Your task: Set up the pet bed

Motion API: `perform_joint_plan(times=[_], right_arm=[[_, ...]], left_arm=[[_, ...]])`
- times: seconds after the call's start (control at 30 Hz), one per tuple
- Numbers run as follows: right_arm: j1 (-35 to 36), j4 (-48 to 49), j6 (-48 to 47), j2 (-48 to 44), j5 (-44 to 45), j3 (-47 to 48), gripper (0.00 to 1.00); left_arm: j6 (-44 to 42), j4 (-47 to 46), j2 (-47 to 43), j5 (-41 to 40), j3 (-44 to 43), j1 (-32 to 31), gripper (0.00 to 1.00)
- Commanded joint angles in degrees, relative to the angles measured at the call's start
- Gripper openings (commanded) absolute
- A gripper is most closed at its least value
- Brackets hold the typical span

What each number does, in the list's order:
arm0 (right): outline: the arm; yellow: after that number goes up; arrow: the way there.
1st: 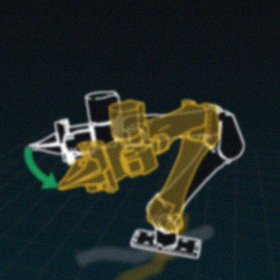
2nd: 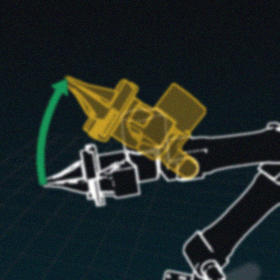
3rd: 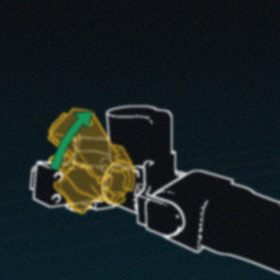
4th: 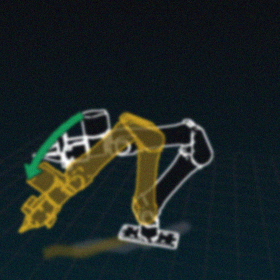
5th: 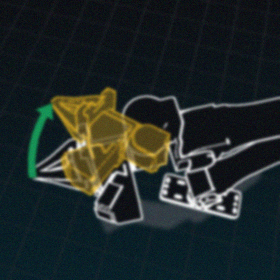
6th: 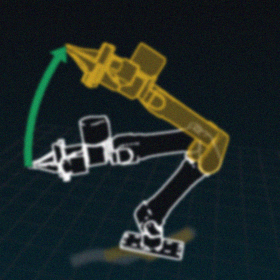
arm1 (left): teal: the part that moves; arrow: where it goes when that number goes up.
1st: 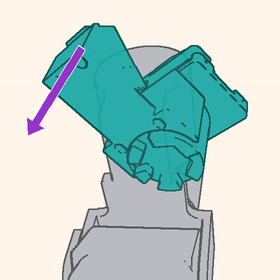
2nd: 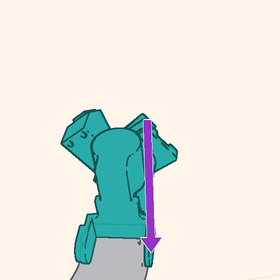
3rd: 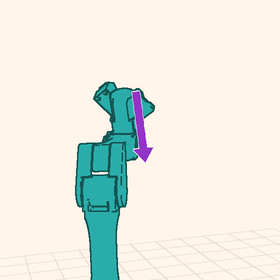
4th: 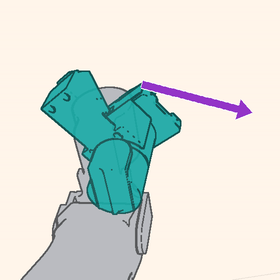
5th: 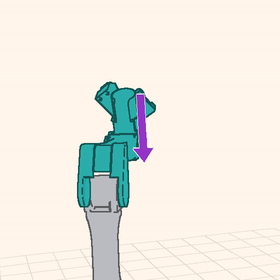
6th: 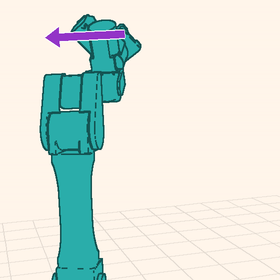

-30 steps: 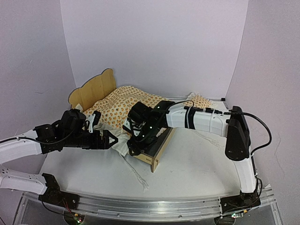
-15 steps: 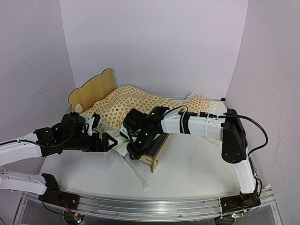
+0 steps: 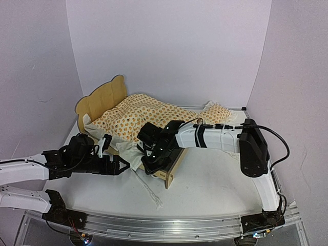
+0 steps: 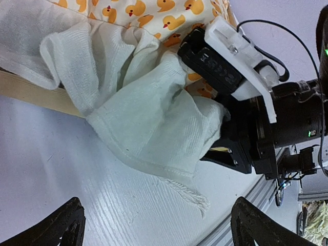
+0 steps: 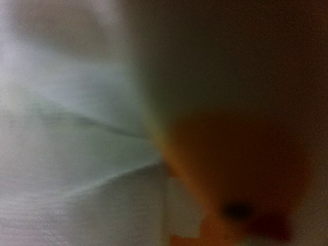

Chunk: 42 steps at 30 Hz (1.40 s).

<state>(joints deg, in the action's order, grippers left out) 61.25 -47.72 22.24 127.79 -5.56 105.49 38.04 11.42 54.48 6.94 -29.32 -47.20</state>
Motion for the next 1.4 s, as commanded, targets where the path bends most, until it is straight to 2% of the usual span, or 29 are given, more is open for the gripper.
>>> perform_joint_plan(times=[0.0,0.13,0.2,0.3,0.37,0.47,0.57,0.67,0.77,1.0,1.1,1.17,1.23,1.37], right_arm=[[-1.0,0.0,2.2,-1.3,-1.0,-0.6,0.26],[-1.3,0.4,4.5,-2.9,-4.4,0.9,0.00],[-1.5,1.2,5.4,-4.0,-5.7,0.9,0.00],[-1.7,1.8,5.7,-5.4,-5.6,0.7,0.00],[-2.3,2.0,5.5,-6.5,-6.1,0.0,0.00],[-3.0,3.0,5.2,-7.8,-8.1,-1.2,0.00],[-3.5,3.4,3.9,-9.5,-9.8,-2.1,0.00],[-3.7,3.3,1.7,-10.7,-11.4,-2.7,0.00],[-4.3,3.4,-0.3,-12.1,-14.4,-4.4,0.00],[-6.2,4.1,-2.4,-14.0,-21.3,-6.4,0.00],[-6.9,4.3,-2.7,-14.2,-23.1,-5.7,0.00],[-6.9,4.3,-3.5,-14.1,-24.4,-5.1,0.00],[-7.0,4.3,-4.5,-14.1,-25.5,-5.0,0.00],[-7.3,4.2,-5.5,-14.1,-27.2,-4.9,0.00]], left_arm=[[0.4,-15.0,-1.3,4.0,4.9,0.3,0.99],[-0.1,-28.2,-0.5,5.1,11.8,-0.1,0.98],[-0.8,-38.3,-0.5,4.9,16.7,-1.1,0.94],[-3.8,-56.9,1.1,0.0,24.9,-6.8,0.86],[-6.4,-61.5,4.1,-5.8,26.4,-10.8,0.85],[-8.4,-65.8,13.2,-5.6,24.2,-11.9,0.81],[-6.2,-68.6,22.6,-4.2,18.7,-11.9,0.66],[-4.0,-76.5,27.4,-5.8,18.5,-11.8,0.56],[-5.5,-76.6,30.0,-8.0,15.9,-11.8,0.59],[-14.6,-78.2,37.1,-12.7,12.9,-10.6,0.75],[-16.6,-83.6,42.5,-13.3,12.3,-9.8,0.76],[-17.4,-90.8,47.0,-15.2,12.8,-9.6,0.77],[-17.1,-95.7,51.5,-16.4,12.2,-9.0,0.81],[-18.2,-98.4,59.3,-13.2,6.9,-8.3,0.83]])
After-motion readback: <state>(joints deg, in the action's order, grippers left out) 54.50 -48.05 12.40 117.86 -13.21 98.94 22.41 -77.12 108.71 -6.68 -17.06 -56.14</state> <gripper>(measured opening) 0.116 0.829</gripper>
